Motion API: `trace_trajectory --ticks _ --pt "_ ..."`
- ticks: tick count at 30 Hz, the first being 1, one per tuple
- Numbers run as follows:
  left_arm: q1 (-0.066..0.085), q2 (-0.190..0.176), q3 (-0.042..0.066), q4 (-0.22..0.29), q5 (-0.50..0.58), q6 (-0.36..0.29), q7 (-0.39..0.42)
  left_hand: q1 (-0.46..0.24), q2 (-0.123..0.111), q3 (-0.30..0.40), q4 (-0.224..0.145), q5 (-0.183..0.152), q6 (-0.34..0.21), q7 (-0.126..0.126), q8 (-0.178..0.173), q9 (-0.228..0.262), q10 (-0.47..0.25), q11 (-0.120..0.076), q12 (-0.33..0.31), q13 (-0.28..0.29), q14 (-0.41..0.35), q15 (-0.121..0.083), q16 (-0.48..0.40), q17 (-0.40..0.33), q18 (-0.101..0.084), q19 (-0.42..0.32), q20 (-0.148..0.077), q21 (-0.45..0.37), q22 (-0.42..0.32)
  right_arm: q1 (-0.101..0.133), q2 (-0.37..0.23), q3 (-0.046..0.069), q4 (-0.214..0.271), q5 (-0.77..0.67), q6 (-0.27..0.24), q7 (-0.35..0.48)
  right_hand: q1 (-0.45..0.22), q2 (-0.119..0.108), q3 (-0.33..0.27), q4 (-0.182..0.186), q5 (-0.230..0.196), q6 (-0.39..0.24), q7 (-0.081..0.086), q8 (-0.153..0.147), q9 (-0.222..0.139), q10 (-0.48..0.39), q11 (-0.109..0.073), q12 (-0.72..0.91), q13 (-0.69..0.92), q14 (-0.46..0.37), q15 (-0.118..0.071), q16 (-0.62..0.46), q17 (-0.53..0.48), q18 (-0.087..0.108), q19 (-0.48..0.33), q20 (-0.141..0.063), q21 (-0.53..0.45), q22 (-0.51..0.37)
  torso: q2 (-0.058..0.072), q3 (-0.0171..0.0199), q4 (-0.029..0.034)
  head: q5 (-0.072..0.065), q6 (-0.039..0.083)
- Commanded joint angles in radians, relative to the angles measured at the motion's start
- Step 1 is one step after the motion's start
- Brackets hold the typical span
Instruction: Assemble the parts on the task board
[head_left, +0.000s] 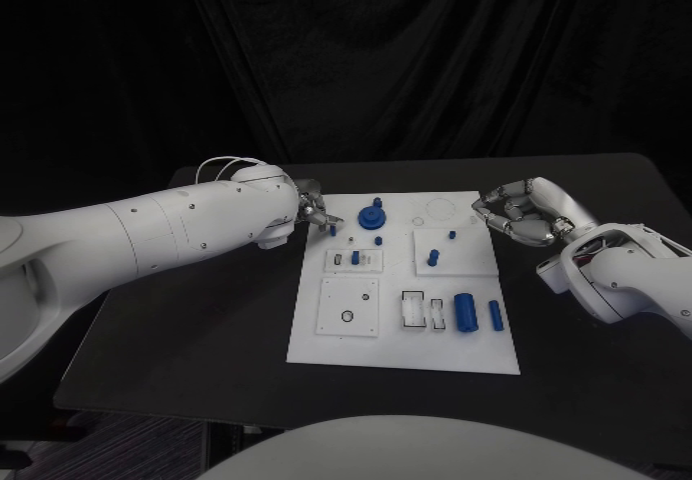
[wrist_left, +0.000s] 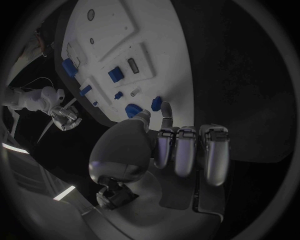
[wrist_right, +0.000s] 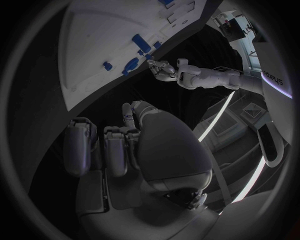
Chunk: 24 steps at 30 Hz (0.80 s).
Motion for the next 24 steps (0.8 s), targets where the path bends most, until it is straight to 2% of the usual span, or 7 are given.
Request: trace_trajectory --ticks 1,24 --pt "-0.002 0.003 0.0 -0.002 -0.002 0.018 0.013 0.009 0.0 -0.002 -0.004 0.007 0.007 -0.003 -0.008 -0.001 0.108 0.007 0.004 0.263 0.106 0.007 0.003 0.263 -0.006 0.105 0.008 -0.003 0.263 -0.002 0.0 0.001 0.002 0.0 0.005 -0.015 0.006 0.001 0.006 0.001 0.005 -0.008 -0.003 0.004 0.002 0.102 0.006 0.003 0.263 0.102 0.008 -0.007 0.251 -0.008 0.018 0.008 -0.005 0.201 0.001 -0.0007 -0.0011 0.001 0.0" --pt "-0.004 0.011 -0.002 -0.009 -0.002 0.035 0.026 0.022 0.003 0.0 -0.007 0.026 0.008 -0.001 -0.022 -0.005 0.108 0.007 0.004 0.263 0.106 0.007 0.003 0.263 -0.006 0.105 0.008 -0.003 0.263 -0.002 0.005 0.001 -0.002 0.0 0.011 -0.023 0.012 0.0 0.01 -0.004 0.012 -0.01 -0.002 0.006 0.002 0.102 0.006 0.003 0.263 0.102 0.008 -0.008 0.25 -0.007 0.017 0.008 -0.007 0.201 0.0 -0.0004 -0.0014 0.001 0.0"
